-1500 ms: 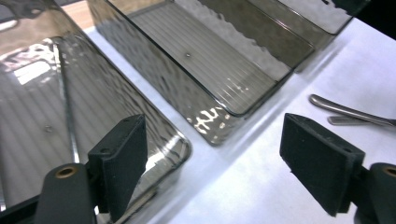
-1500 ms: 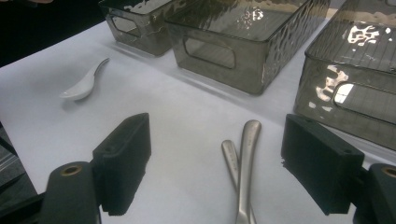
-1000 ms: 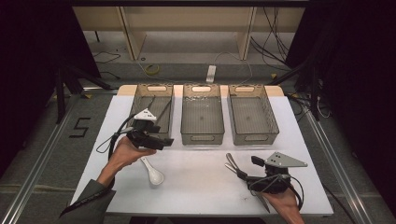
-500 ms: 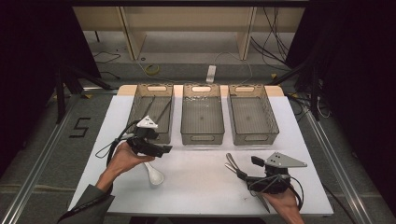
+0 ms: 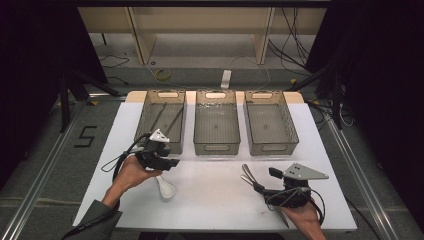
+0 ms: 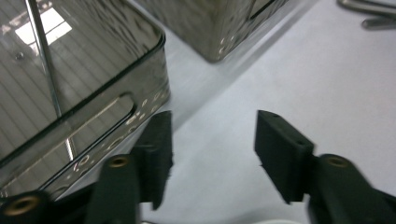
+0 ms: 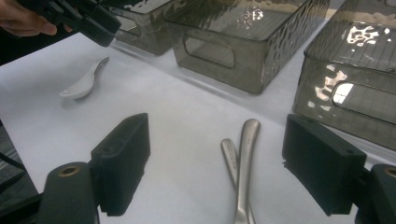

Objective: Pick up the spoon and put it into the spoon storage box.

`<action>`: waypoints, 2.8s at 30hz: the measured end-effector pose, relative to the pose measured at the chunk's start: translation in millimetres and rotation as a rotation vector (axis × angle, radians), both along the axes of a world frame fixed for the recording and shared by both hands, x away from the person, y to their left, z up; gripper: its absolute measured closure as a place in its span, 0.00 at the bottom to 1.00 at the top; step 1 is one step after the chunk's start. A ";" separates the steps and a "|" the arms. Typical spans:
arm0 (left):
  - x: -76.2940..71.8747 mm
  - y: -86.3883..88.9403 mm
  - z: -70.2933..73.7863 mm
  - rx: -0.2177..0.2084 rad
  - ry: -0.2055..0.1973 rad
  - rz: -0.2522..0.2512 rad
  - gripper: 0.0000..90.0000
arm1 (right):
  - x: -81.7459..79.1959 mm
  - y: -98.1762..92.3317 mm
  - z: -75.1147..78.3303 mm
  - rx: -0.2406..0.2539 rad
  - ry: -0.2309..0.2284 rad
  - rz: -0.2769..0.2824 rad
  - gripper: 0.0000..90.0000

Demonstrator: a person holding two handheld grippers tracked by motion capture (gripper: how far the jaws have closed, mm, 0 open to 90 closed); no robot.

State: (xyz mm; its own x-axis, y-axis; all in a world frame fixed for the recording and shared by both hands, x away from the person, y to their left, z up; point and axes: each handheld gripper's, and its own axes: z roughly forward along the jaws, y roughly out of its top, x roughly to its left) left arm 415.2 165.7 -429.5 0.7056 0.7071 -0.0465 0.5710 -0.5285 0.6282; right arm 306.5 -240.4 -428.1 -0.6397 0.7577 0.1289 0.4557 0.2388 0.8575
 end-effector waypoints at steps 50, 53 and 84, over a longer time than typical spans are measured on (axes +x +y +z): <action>-34.3 45.8 -23.0 0.201 0.253 0.075 0.82 | -0.6 5.6 -0.8 -0.032 0.006 0.012 0.27; -35.9 45.4 -15.7 0.186 0.248 0.062 0.65 | -0.6 6.0 -0.9 -0.033 0.004 0.014 0.27; -43.2 28.9 -33.3 0.300 0.317 -0.056 0.60 | -1.2 5.8 -0.4 -0.033 0.002 0.015 0.27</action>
State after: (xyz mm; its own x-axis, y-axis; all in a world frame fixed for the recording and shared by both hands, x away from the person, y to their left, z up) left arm 371.9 194.7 -462.8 0.7270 0.6836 -0.0647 0.6762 -0.6963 0.2406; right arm 305.3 -234.6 -428.6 -0.6510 0.7517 0.1053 0.4533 0.2738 0.8483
